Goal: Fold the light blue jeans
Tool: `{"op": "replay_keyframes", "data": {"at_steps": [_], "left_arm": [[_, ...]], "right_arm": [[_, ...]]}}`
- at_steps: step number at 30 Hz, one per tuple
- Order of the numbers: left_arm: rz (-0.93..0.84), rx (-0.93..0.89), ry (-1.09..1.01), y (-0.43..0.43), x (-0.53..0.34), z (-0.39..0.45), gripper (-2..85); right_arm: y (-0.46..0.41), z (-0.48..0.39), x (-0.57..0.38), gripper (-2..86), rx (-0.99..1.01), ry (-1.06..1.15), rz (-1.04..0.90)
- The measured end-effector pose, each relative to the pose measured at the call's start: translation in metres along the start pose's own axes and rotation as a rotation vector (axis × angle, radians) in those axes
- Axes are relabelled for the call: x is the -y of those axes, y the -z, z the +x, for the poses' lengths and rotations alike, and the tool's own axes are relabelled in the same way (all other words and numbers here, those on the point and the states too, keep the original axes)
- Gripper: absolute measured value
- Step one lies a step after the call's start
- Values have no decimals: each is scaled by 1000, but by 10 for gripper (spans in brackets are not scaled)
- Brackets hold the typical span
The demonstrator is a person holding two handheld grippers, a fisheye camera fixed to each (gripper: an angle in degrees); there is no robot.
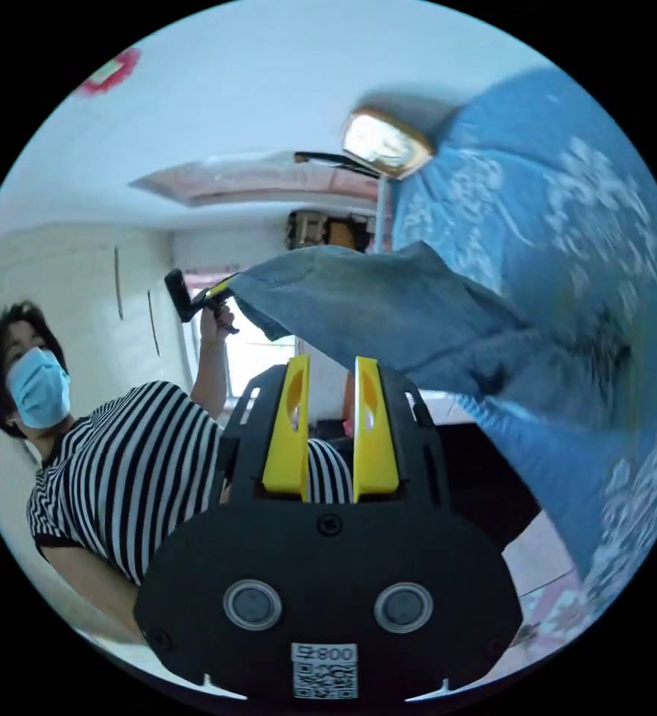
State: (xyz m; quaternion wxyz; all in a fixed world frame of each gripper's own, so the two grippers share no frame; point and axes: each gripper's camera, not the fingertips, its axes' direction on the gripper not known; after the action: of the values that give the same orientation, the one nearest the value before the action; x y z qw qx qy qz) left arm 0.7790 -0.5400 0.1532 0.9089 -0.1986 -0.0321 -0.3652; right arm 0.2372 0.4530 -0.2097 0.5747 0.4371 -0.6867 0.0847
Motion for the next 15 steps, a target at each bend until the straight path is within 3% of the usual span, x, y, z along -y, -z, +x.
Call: {"op": "replay_keyframes", "data": {"at_steps": [3,5,7,8,15], "left_arm": [[14,-10,-19,4,9,6,-1],[16,2,-45,6,16,10,-1],[32,5,-68,8,20,13,-1],[47,-1,-81,11,22,14,-2],[107,6,-128,27,18,7,1]], "right_arm": [[-61,-95,54,124,-76,352,-139],[-119,-168,69,131,-262,611,-239],[-158,-201,70,134,-459,732,-253],[-181,-213,69,135,-588,776,-237],[-259,-233,48,112,-826,840,-184]]}}
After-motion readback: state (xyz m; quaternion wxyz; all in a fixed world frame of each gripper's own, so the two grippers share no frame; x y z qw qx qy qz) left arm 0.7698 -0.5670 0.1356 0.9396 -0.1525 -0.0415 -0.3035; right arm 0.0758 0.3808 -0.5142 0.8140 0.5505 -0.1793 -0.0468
